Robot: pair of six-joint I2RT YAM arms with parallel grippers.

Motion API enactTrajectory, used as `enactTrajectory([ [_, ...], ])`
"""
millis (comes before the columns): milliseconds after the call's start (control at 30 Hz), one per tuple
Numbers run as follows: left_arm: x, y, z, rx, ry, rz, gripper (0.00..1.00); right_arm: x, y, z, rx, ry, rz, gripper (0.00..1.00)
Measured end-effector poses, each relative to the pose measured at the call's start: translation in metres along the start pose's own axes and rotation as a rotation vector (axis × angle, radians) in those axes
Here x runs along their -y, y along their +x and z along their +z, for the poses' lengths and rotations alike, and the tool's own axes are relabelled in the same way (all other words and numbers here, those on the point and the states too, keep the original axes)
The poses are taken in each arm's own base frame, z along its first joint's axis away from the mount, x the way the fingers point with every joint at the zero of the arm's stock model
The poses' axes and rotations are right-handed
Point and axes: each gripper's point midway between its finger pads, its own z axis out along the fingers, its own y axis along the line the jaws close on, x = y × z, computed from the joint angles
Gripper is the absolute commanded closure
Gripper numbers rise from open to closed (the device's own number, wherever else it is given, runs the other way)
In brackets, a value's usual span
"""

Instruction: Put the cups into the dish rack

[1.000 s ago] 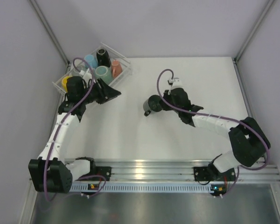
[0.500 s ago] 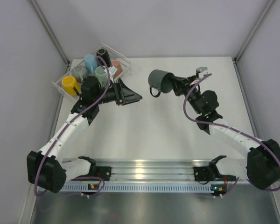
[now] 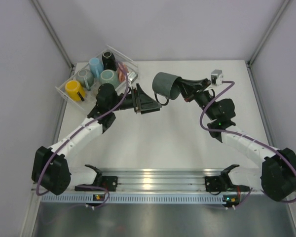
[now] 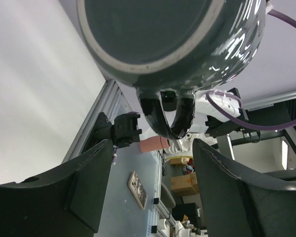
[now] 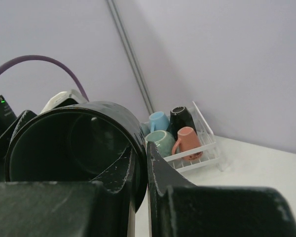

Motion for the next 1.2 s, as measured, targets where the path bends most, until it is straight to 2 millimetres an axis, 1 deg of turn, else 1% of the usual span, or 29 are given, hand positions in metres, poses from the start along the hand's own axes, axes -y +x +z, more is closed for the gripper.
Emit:
enactTrajectory([
  [100,0.008,0.002,0.005,0.001,0.039,0.011,0.29,-0.008,-0.003,0.001,0.017,-0.039,0.020,1.00],
  [233,0.018,-0.001,0.007,0.029,0.084,0.019,0.31,-0.014,-0.002,-0.001,0.027,-0.072,0.054,1.00],
  [433,0.032,-0.009,0.012,0.073,0.162,0.017,0.34,-0.014,0.010,-0.005,0.016,-0.087,0.097,1.00],
  [700,0.039,-0.003,0.023,0.052,0.241,-0.044,0.41,-0.016,0.006,-0.006,0.047,-0.101,0.122,1.00],
  [800,0.039,0.000,0.027,0.040,0.252,-0.064,0.52,-0.015,0.007,-0.006,0.048,-0.096,0.129,1.00],
  [833,0.039,0.001,0.027,0.037,0.255,-0.069,0.64,-0.015,0.007,-0.006,0.050,-0.095,0.130,1.00],
  [900,0.036,0.001,0.029,0.034,0.252,-0.084,0.83,-0.015,0.006,-0.006,0.058,-0.097,0.140,1.00],
  [933,0.035,0.001,0.030,0.031,0.253,-0.095,1.00,-0.016,0.005,-0.006,0.065,-0.100,0.140,1.00],
  [1033,0.036,0.002,0.031,0.026,0.255,-0.114,1.00,-0.017,0.003,-0.008,0.075,-0.112,0.136,0.99],
  [1067,0.036,0.002,0.031,0.026,0.255,-0.112,1.00,-0.017,0.004,-0.009,0.074,-0.112,0.137,0.97],
  [1100,0.035,0.002,0.031,0.025,0.250,-0.111,1.00,-0.017,0.005,-0.009,0.074,-0.112,0.137,0.87],
  [1167,0.031,0.003,0.032,0.024,0.237,-0.103,1.00,-0.015,0.007,-0.011,0.067,-0.106,0.139,0.75],
  [1200,0.028,0.003,0.033,0.026,0.226,-0.098,1.00,-0.015,0.010,-0.012,0.060,-0.103,0.141,0.63],
])
